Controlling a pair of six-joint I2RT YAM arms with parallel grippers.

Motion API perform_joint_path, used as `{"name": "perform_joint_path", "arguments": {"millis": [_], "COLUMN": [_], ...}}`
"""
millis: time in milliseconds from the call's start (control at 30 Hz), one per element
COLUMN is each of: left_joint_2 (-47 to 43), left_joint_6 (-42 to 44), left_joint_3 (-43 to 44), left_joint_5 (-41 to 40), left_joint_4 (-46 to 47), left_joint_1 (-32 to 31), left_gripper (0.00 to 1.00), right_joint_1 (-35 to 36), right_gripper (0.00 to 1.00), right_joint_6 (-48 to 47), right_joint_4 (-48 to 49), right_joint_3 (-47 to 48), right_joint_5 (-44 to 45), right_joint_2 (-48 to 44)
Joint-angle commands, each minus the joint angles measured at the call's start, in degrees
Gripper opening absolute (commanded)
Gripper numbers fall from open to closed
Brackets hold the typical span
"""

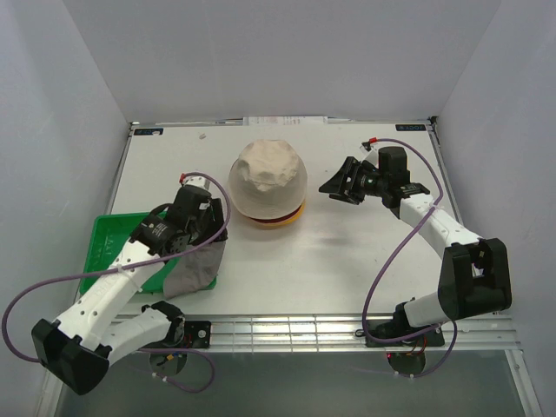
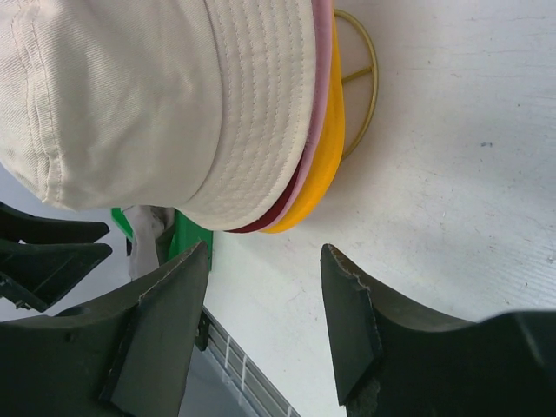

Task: Stack the hats

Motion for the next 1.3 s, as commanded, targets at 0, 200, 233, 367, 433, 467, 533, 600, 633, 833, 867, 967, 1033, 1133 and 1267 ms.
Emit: {"name": "perform_joint_path", "arguments": {"millis": [0,200,233,367,433,467,533,600,633,833,867,967,1033,1133,1267], "left_joint_2": [1.9,7.1,7.8,10.7,11.2,11.8,12.0,12.3,12.4,13.5,13.8,14.0,13.8,13.2,12.0], "left_joint_6": [-2.2,-6.5,-7.1,-9.6,-9.8,-9.9,-10.0,-10.1,-10.2,-9.9,-10.1,-10.5,-10.9,-11.0,-10.6], "left_joint_3": [1.6,2.9,3.0,4.9,5.9,5.9,5.3,5.0,4.8,5.0,4.7,4.0,3.9,5.2,9.6], "left_joint_5": [-8.2,-15.7,-16.7,-20.8,-22.3,-22.7,-23.1,-22.9,-22.9,-22.9,-22.5,-21.4,-21.6,-22.8,-23.0], "left_joint_4": [-2.6,-7.0,-7.7,-11.2,-12.7,-13.4,-13.6,-13.5,-13.5,-13.5,-13.2,-12.0,-11.8,-12.3,-14.3], "left_joint_1": [-4.2,-12.5,-13.2,-14.1,-14.2,-14.2,-14.3,-14.5,-14.8,-15.9,-16.0,-16.0,-16.0,-15.9,-15.0], "left_gripper": [0.72,0.72,0.72,0.68,0.63,0.62,0.58,0.56,0.56,0.50,0.47,0.35,0.29,0.15,0.00], "right_joint_1": [0.0,0.0,0.1,0.0,0.0,0.0,0.0,0.0,0.0,0.0,0.0,0.0,0.0,0.0,0.0], "right_gripper": [0.60,0.60,0.60,0.60,0.60,0.60,0.60,0.60,0.60,0.60,0.60,0.60,0.60,0.59,0.57], "right_joint_6": [-1.6,-1.8,-1.8,-1.9,-1.9,-2.0,-1.8,-1.6,-1.5,-1.3,-1.3,-1.2,-1.1,-1.3,-1.3], "right_joint_4": [0.6,0.6,0.7,0.7,0.6,0.7,0.9,1.2,1.4,1.5,1.6,1.7,1.7,1.6,1.1], "right_joint_3": [0.0,-0.4,-0.5,-0.7,-0.9,-1.1,-1.4,-1.7,-1.9,-2.0,-2.0,-2.1,-2.2,-2.1,-0.8], "right_joint_5": [0.7,0.7,0.6,0.4,0.5,0.5,0.4,0.3,0.3,0.2,0.2,0.2,0.0,-0.2,-0.6], "right_joint_2": [-1.4,-1.2,-1.1,-1.2,-1.5,-1.6,-1.7,-1.9,-2.0,-2.2,-2.3,-2.3,-2.4,-2.9,-3.4]}}
